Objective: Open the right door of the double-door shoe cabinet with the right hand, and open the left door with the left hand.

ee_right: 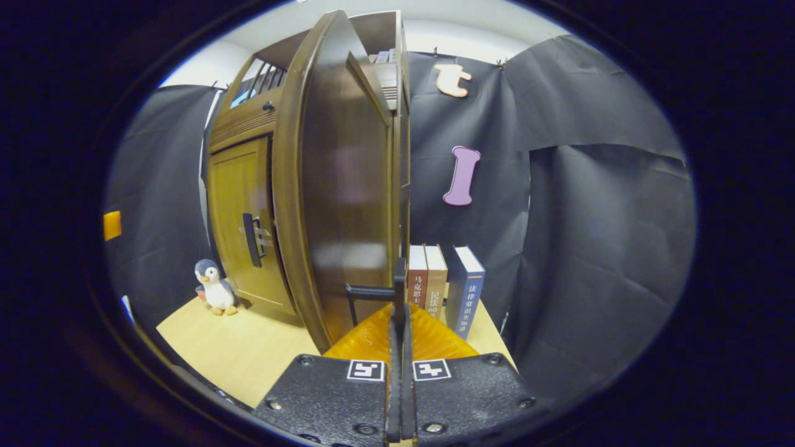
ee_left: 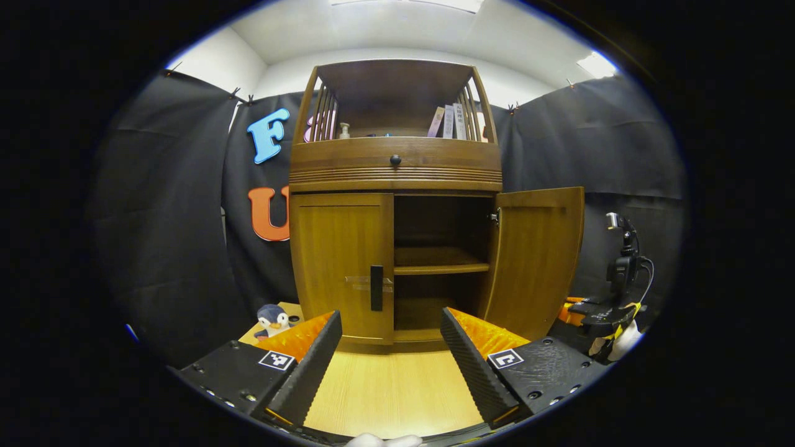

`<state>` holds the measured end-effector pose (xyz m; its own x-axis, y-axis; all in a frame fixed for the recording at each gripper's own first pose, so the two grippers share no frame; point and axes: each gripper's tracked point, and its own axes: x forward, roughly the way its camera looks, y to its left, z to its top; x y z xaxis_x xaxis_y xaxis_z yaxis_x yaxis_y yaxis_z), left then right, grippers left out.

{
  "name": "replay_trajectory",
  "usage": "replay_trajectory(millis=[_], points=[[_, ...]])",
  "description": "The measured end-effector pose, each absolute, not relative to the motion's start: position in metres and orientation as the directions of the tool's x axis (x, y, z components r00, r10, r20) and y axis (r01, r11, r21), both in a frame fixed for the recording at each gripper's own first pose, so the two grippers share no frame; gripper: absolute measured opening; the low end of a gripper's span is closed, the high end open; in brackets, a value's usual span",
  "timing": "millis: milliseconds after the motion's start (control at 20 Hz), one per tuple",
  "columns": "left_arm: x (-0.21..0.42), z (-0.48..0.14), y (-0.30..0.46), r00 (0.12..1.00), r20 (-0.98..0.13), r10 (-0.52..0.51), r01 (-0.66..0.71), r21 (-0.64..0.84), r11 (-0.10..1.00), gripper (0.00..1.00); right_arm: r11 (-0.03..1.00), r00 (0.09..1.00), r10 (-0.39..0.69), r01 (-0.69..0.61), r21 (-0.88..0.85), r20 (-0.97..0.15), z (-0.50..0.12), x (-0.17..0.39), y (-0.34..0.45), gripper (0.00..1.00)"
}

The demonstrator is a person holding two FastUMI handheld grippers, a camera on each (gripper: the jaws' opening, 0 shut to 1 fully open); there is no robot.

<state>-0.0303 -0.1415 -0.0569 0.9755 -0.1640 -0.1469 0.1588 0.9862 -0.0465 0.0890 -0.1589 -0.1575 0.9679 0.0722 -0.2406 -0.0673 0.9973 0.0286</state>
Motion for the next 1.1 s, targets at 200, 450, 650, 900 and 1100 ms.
replay_trajectory(millis=[200,450,650,900,1100], points=[[-0.029,-0.055,-0.144,0.977,-0.139,-0.160,0.157,-0.028,0.987,0.97,0.995,0.961,0.096,-0.084,0.060,-0.259,-0.159,0.091,-0.173,0.04],[-0.023,-0.051,-0.140,0.979,-0.131,-0.155,0.153,-0.026,0.988,0.97,0.997,0.967,0.066,-0.056,0.045,-0.245,-0.153,0.077,-0.189,0.25],[-0.016,-0.050,-0.138,0.980,-0.123,-0.157,0.156,-0.021,0.988,1.00,1.000,0.977,0.008,-0.007,0.004,-0.213,-0.142,0.066,-0.202,0.50],[-0.008,-0.052,-0.134,0.978,-0.127,-0.168,0.166,-0.023,0.986,1.00,0.998,0.978,-0.058,0.064,0.020,-0.200,-0.134,0.054,-0.211,0.80],[-0.002,-0.053,-0.126,0.977,-0.126,-0.172,0.171,-0.017,0.985,1.00,0.993,0.976,-0.108,0.114,0.021,-0.189,-0.122,0.041,-0.216,0.98]])
